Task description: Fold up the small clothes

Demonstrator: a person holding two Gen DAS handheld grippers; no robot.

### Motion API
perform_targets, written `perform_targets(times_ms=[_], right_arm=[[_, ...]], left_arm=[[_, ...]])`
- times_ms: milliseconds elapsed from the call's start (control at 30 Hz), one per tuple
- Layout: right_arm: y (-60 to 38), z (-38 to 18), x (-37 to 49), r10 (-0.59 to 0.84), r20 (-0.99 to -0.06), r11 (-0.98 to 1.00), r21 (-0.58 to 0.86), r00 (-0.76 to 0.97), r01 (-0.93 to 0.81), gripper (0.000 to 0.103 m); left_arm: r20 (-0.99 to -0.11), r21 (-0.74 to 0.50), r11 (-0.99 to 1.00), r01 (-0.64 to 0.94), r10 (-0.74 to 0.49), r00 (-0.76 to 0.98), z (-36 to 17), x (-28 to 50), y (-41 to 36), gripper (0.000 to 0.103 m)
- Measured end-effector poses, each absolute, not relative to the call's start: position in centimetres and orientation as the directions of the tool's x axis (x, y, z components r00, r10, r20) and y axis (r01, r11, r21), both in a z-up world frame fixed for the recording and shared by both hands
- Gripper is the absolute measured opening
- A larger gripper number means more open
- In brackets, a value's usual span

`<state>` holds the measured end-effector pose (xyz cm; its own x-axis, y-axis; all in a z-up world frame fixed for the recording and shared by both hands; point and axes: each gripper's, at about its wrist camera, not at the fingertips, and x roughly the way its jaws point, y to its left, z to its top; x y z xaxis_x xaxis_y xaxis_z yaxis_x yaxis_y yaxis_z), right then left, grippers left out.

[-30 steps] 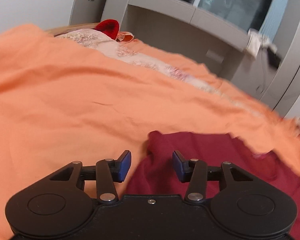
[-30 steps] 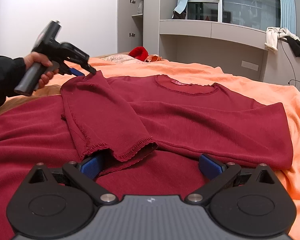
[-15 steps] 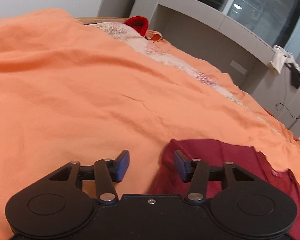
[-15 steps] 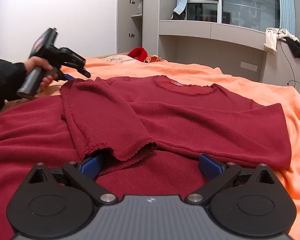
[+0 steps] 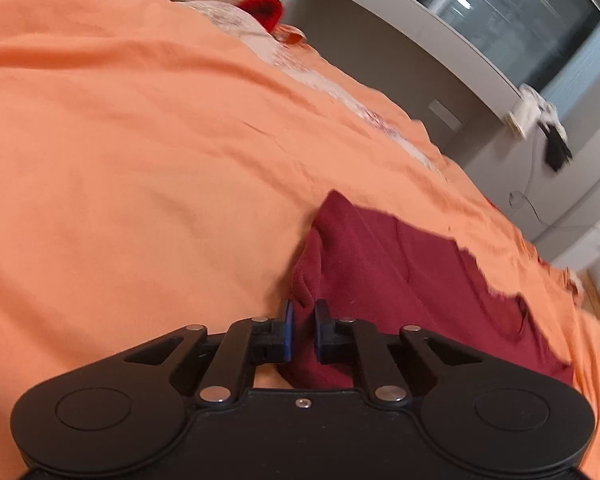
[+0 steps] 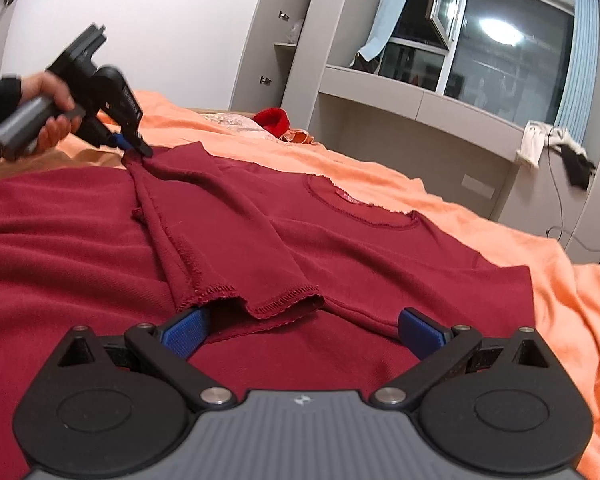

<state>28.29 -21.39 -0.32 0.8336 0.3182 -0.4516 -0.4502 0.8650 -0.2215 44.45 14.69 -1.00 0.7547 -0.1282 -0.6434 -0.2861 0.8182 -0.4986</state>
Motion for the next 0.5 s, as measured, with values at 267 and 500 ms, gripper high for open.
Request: perform_targets(times_ms=[267, 500], right_arm=[[-22.5, 0.1, 28.2, 0.327, -0.445, 0.875, -0.191, 0.834, -0.445, 0.103], [-23.9, 1.4, 25.6, 0.326, -0.397, 0.889, -0.179, 0.858, -0.42, 0.103]], left_arm=[[-0.692, -0.503, 0.768, -0.396, -0.084, 0.717, -1.1, 44.6, 14.7, 0.022], [-0.651, -0.496, 0.795, -0.348, -0.076, 0.755, 0.5, 41.3, 14.4, 0.067]])
